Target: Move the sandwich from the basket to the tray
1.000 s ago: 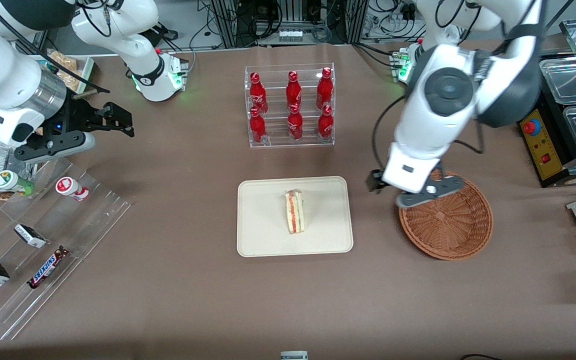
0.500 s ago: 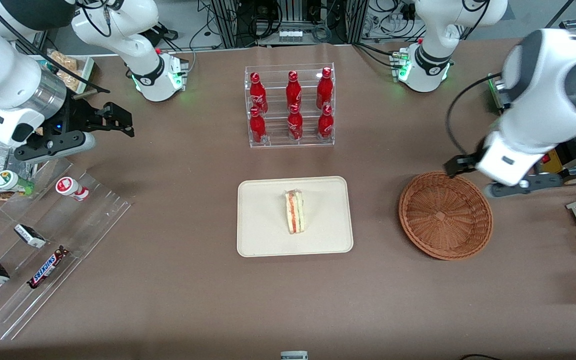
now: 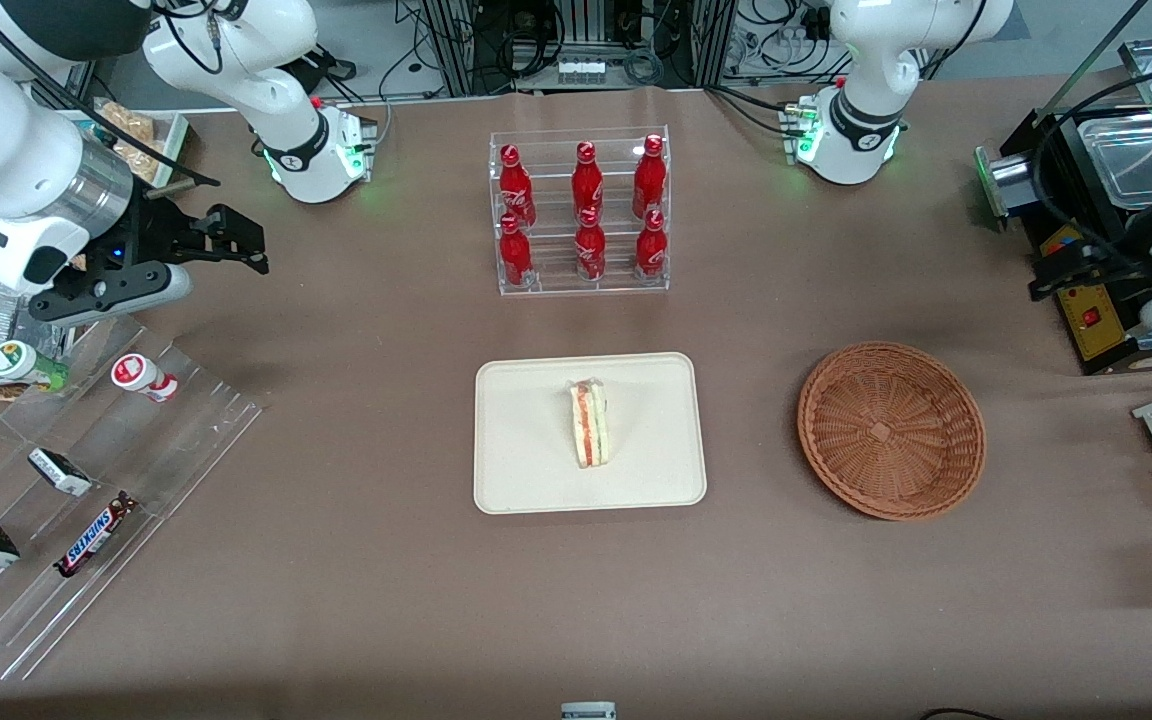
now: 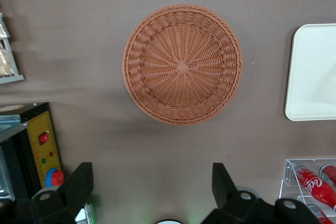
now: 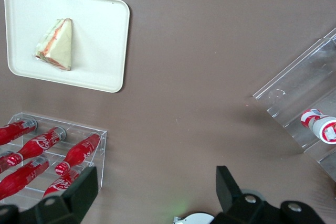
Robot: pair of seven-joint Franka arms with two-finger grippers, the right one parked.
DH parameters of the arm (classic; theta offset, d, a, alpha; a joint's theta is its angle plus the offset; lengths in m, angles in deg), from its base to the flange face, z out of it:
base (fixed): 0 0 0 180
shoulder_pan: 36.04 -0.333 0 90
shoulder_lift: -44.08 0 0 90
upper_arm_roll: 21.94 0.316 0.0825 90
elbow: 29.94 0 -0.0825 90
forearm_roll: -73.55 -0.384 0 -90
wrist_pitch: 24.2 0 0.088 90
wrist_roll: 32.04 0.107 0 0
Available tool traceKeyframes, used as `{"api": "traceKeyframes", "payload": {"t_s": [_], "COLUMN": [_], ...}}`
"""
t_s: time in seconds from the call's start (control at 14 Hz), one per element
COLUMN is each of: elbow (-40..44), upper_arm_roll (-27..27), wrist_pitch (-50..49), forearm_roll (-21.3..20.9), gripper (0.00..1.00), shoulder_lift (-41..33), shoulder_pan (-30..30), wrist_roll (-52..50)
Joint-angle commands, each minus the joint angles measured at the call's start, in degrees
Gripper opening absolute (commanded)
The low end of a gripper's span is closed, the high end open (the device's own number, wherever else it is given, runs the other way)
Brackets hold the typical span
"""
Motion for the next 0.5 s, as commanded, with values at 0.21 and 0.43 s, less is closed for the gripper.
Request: {"api": "traceKeyframes", "payload": {"t_s": [0.21,0.43], "elbow": [-0.3,-0.5], "upper_arm_roll": [-0.9,-1.2], "wrist_pitch": [0.2,-0.1], "forearm_roll": [-0.2,-0.2], "gripper": [1.0,1.0], "shoulder_lift": [-0.9,-0.9], "shoulder_pan": [-1.3,-0.8], "wrist_roll": [1.1,1.0]}}
